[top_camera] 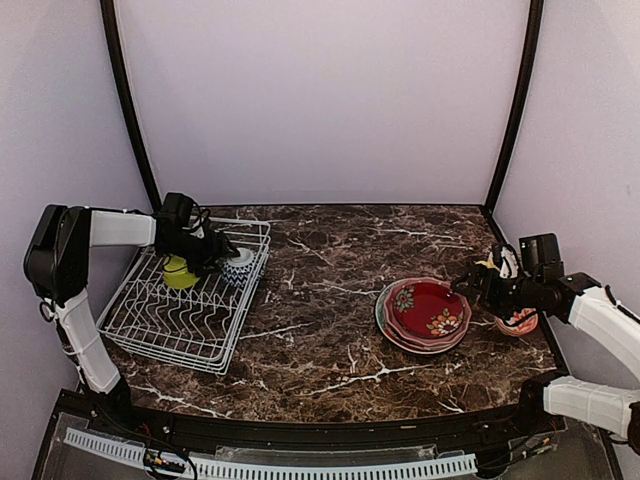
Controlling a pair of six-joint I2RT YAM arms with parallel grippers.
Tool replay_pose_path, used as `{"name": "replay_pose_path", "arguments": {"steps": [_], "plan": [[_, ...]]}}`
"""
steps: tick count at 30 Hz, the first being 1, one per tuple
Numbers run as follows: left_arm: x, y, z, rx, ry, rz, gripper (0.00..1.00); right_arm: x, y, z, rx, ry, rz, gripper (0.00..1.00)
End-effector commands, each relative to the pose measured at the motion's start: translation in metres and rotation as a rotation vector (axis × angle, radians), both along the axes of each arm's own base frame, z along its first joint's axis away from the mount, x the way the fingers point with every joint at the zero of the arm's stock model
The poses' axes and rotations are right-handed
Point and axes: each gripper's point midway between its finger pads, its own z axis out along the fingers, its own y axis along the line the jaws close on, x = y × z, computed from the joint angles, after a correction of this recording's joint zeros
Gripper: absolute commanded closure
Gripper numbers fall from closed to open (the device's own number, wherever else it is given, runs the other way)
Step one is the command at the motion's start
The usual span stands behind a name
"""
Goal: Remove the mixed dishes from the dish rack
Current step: Grab the bowl from the dish rack.
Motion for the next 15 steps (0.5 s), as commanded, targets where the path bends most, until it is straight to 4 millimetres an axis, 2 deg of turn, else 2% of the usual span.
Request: {"name": "replay_pose_path", "arguments": {"steps": [1, 4, 9, 11, 13, 15], "plan": [[-0.043, 0.005, -0.045, 0.078, 0.179, -0.03, 0.3, 0.001, 0.0, 0.0, 0.008, -0.016, -0.003, 0.01], [-0.04, 0.005, -0.033, 0.074, 0.146, -0.03, 0.36, 0.001, 0.0, 0.0, 0.01, -0.014, -0.003, 0.01], [-0.039, 0.002, -0.013, 0.059, 0.097, -0.047, 0.38, 0.001, 0.0, 0.0, 0.012, -0.015, -0.003, 0.01], [-0.04, -0.001, -0.005, 0.039, 0.079, -0.063, 0.29, 0.001, 0.001, 0.001, 0.012, -0.017, -0.001, 0.01], [-0.043, -0.004, 0.008, 0.014, 0.048, -0.066, 0.05, 0.001, 0.0, 0.002, 0.011, -0.021, -0.001, 0.01], [-0.046, -0.003, 0.016, -0.003, 0.024, -0.045, 0.02, 0.002, 0.0, 0.002, 0.012, -0.024, -0.003, 0.01]]}}
